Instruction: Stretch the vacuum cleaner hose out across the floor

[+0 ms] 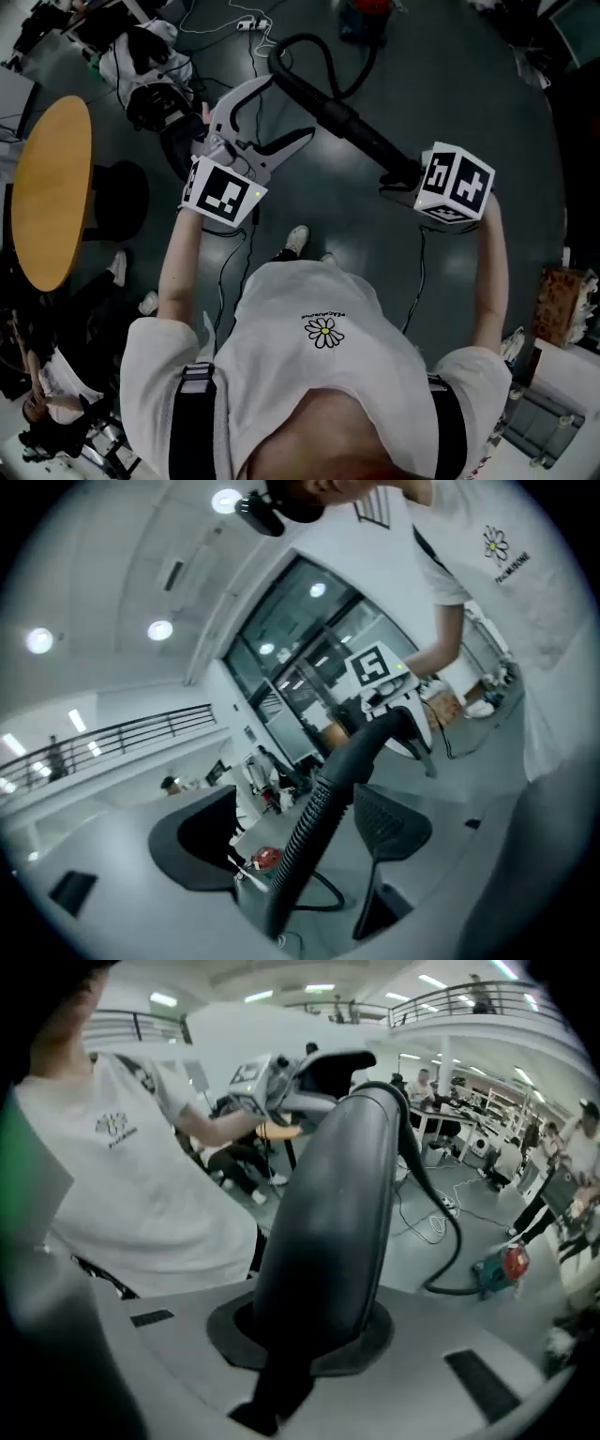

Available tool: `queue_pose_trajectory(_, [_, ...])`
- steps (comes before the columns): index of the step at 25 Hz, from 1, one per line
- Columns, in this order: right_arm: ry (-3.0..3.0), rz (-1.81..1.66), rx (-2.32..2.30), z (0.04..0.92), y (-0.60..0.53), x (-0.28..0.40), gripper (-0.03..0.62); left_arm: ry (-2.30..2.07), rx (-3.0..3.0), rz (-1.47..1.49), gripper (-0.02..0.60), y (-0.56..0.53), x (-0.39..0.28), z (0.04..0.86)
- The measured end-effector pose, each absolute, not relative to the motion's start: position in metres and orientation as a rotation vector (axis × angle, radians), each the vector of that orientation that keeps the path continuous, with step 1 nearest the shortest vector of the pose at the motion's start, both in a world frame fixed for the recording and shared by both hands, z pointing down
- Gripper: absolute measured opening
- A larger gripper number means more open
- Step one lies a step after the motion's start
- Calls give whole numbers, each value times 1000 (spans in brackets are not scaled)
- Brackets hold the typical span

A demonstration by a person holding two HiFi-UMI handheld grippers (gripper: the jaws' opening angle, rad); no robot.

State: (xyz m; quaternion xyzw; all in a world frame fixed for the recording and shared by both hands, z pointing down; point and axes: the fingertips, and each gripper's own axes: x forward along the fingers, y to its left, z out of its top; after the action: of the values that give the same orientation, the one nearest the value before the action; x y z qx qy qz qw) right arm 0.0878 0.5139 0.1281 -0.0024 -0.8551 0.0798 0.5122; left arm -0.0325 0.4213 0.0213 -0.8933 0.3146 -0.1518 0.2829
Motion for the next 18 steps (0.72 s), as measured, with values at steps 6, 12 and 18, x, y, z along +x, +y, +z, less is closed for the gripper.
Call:
queue_pose_trajectory(6, [-1759,-180,-2,124,523,153,69,258,-2603,-562,373,476,19,38])
queue_pose_trajectory(12, [-1613,-452,35,95,528,165,69,-133,-2725,-794,373,526,65,66])
queue_pose_trajectory(18, [-1510,-585,139,87,531,178,69,-434,-2598,-1210,174,583,80,126])
